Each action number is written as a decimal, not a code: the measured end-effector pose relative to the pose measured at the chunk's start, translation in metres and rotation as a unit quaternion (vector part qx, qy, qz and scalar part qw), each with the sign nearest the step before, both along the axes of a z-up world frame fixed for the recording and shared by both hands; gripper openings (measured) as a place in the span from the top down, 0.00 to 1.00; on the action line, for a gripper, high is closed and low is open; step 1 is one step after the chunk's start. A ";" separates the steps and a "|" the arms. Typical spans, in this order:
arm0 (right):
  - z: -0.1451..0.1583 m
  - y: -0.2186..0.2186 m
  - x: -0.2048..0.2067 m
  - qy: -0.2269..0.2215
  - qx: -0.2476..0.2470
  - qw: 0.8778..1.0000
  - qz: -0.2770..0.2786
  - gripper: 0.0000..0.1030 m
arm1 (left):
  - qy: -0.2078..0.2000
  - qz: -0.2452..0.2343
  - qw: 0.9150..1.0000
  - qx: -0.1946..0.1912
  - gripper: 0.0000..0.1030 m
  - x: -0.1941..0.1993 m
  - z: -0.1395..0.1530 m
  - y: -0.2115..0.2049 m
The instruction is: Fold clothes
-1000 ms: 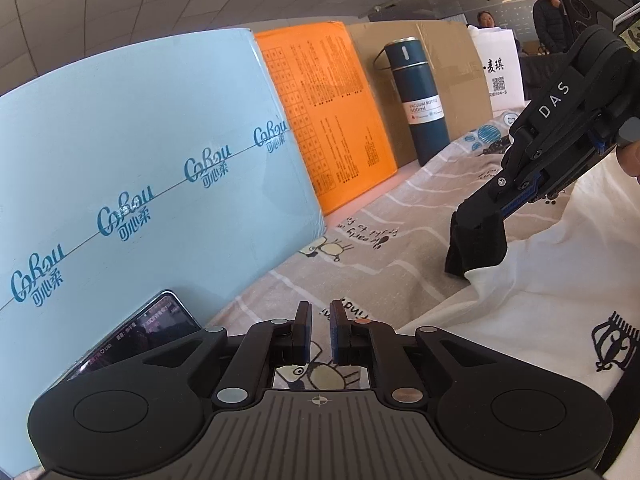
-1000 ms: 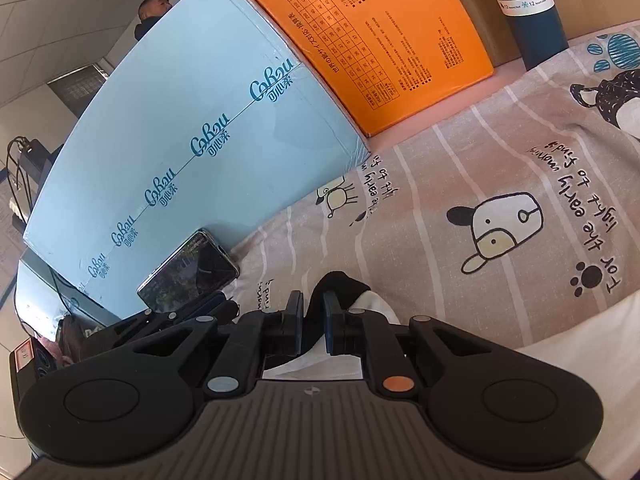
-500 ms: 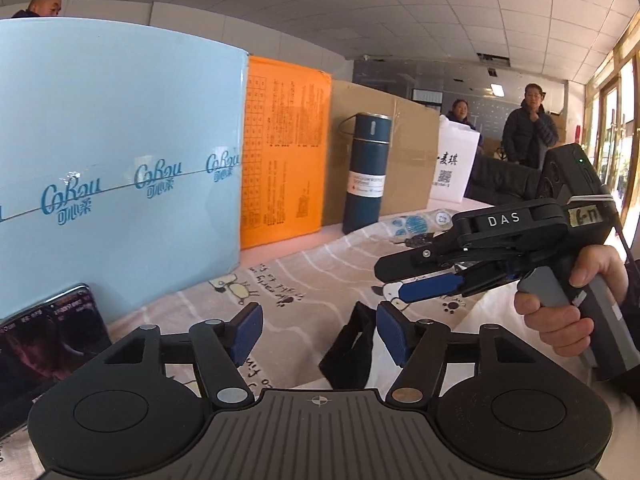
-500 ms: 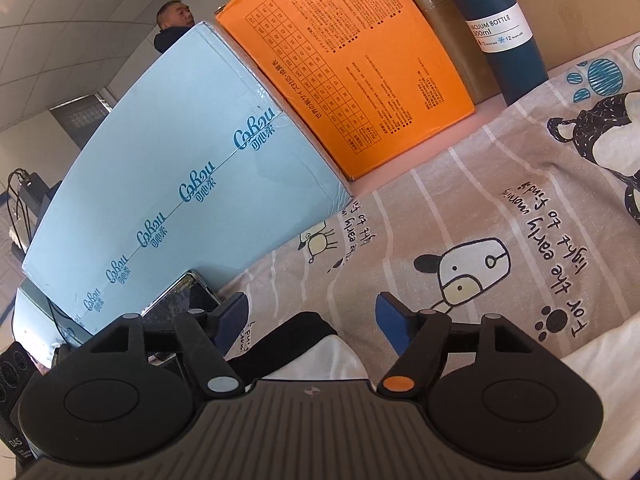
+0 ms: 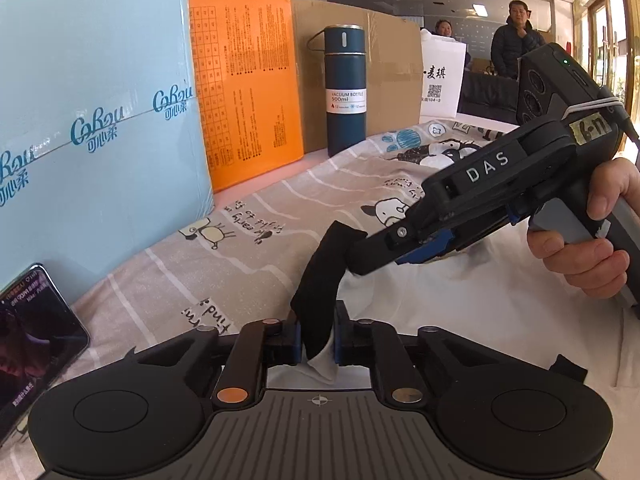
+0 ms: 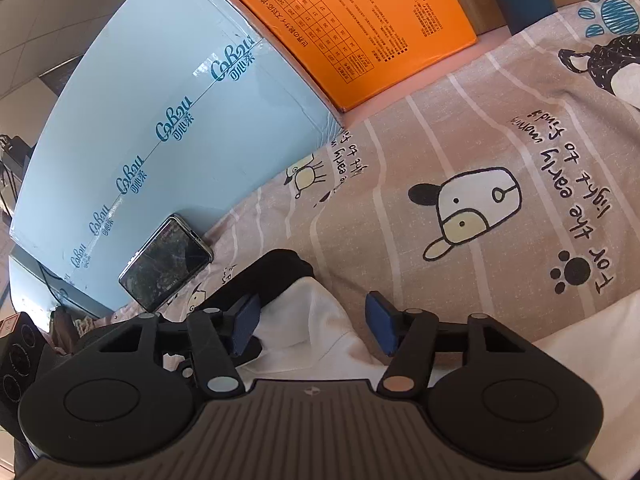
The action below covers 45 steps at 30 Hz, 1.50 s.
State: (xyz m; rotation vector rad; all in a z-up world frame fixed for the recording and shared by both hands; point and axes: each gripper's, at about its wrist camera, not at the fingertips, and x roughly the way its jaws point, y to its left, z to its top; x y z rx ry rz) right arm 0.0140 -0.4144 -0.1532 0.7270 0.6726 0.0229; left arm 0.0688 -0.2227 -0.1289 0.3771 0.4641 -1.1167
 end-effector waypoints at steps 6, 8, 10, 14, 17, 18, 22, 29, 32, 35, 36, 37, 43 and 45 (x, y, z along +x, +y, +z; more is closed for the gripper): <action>0.008 0.011 0.005 -0.017 -0.059 0.998 -0.007 0.91 | -0.050 0.036 0.998 -0.018 0.92 0.008 0.013 -0.018; 0.013 0.016 0.009 -0.020 -0.092 0.995 -0.013 0.91 | -0.060 0.044 0.997 -0.010 0.92 0.012 0.014 -0.027; 0.012 0.018 0.013 -0.014 -0.113 0.993 -0.016 0.91 | -0.068 0.056 0.996 0.004 0.91 0.017 0.011 -0.035; 0.008 0.013 0.015 -0.006 -0.134 0.991 -0.022 0.78 | -0.094 0.082 0.991 0.046 0.81 0.025 0.002 -0.049; 0.021 0.001 -0.002 -0.024 -0.156 0.987 -0.044 0.59 | -0.107 0.112 0.987 0.041 0.72 0.033 0.005 -0.047; 0.029 -0.006 -0.012 -0.033 -0.167 0.984 -0.049 0.54 | -0.114 0.125 0.985 0.036 0.72 0.035 0.008 -0.044; 0.058 -0.037 -0.062 -0.056 -0.222 0.970 -0.081 0.41 | -0.105 0.139 0.985 -0.005 0.70 0.033 0.025 -0.022; 0.053 -0.094 -0.140 -0.006 -0.252 0.955 -0.154 0.29 | -0.011 0.033 0.996 -0.083 0.48 -0.017 0.043 0.039; 0.039 -0.108 -0.161 0.018 -0.242 0.952 -0.186 0.29 | 0.035 -0.031 0.997 -0.067 0.43 -0.048 0.035 0.060; 0.042 -0.093 -0.178 -0.013 -0.251 0.948 -0.194 0.29 | 0.041 -0.048 0.997 -0.032 0.42 -0.076 0.022 0.071; 0.046 -0.085 -0.181 -0.030 -0.255 0.949 -0.185 0.28 | 0.040 -0.052 0.998 -0.021 0.42 -0.085 0.017 0.074; 0.050 -0.075 -0.183 -0.048 -0.253 0.951 -0.170 0.27 | 0.042 -0.051 0.998 -0.011 0.42 -0.091 0.012 0.075; 0.046 -0.011 -0.166 -0.096 -0.156 0.983 -0.006 0.24 | 0.045 -0.029 0.999 0.006 0.43 -0.097 -0.007 0.079; 0.035 0.011 -0.154 -0.092 -0.119 0.987 0.052 0.24 | 0.044 -0.029 0.999 0.004 0.45 -0.098 -0.007 0.081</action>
